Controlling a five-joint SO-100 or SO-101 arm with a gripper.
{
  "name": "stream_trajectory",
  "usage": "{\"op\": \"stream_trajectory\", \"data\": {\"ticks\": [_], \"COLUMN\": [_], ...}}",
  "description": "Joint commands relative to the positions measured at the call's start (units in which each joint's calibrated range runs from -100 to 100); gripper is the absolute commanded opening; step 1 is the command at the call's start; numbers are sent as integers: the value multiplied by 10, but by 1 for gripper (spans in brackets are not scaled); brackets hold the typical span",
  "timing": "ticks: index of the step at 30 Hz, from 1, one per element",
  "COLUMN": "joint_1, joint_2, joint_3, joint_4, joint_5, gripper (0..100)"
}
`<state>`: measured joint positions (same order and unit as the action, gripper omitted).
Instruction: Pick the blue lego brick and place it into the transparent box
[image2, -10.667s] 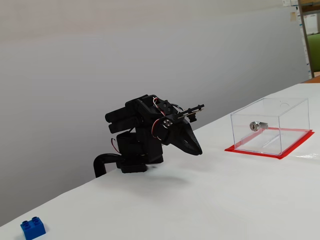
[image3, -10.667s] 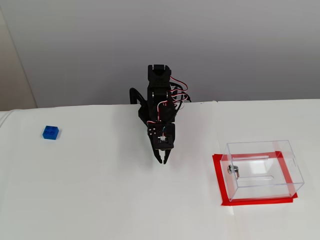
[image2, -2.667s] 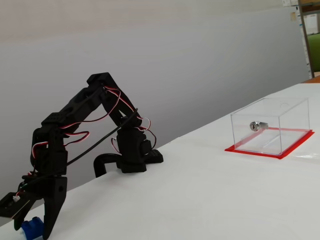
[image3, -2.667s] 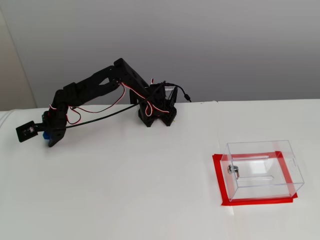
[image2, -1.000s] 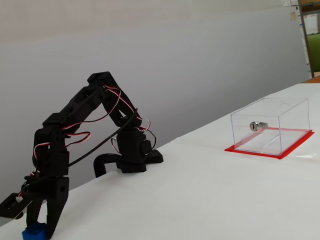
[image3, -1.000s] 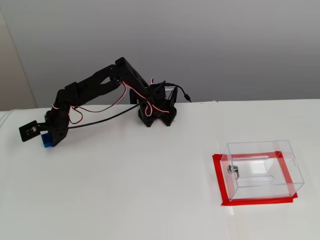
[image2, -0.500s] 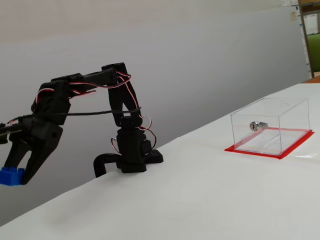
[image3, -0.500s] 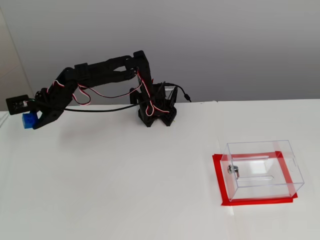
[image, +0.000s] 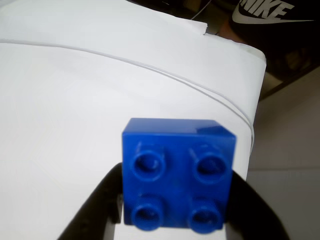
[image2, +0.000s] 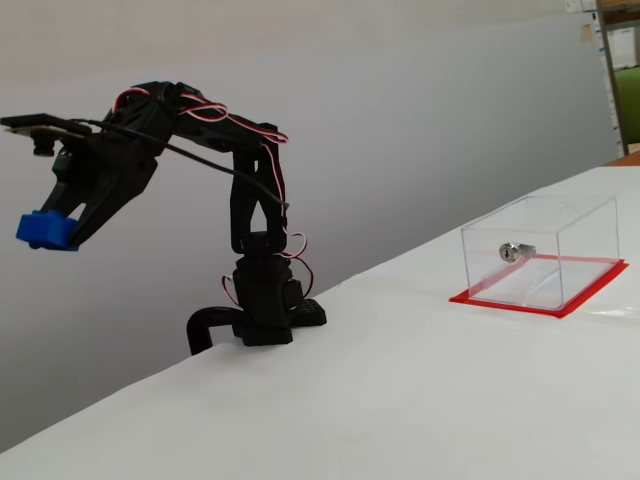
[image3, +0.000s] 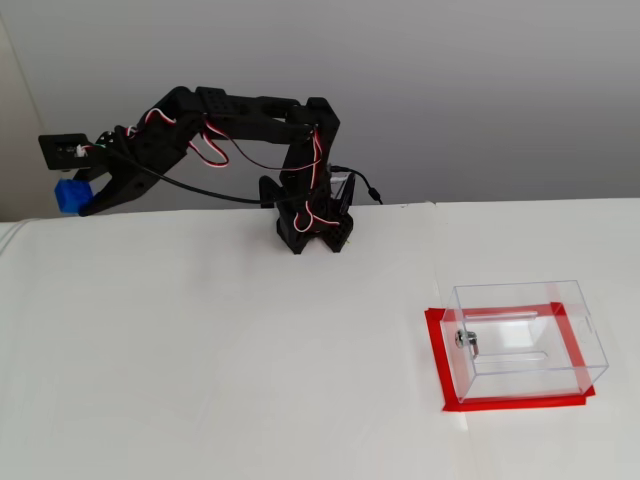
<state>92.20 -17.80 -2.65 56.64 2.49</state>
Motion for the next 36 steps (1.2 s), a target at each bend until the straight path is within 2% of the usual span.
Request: {"op": "stream_trajectory", "data": {"ticks": [1,11,27,36], "joint_1": [-25,-176,-631,-919], "joint_2": [-67,-193,-394,-377], "joint_3": [-2,74,252,269], "joint_4": [15,16,16,10], "joint_5": [-22,-34,-36,-31], "gripper": [4,4,5,5]}}
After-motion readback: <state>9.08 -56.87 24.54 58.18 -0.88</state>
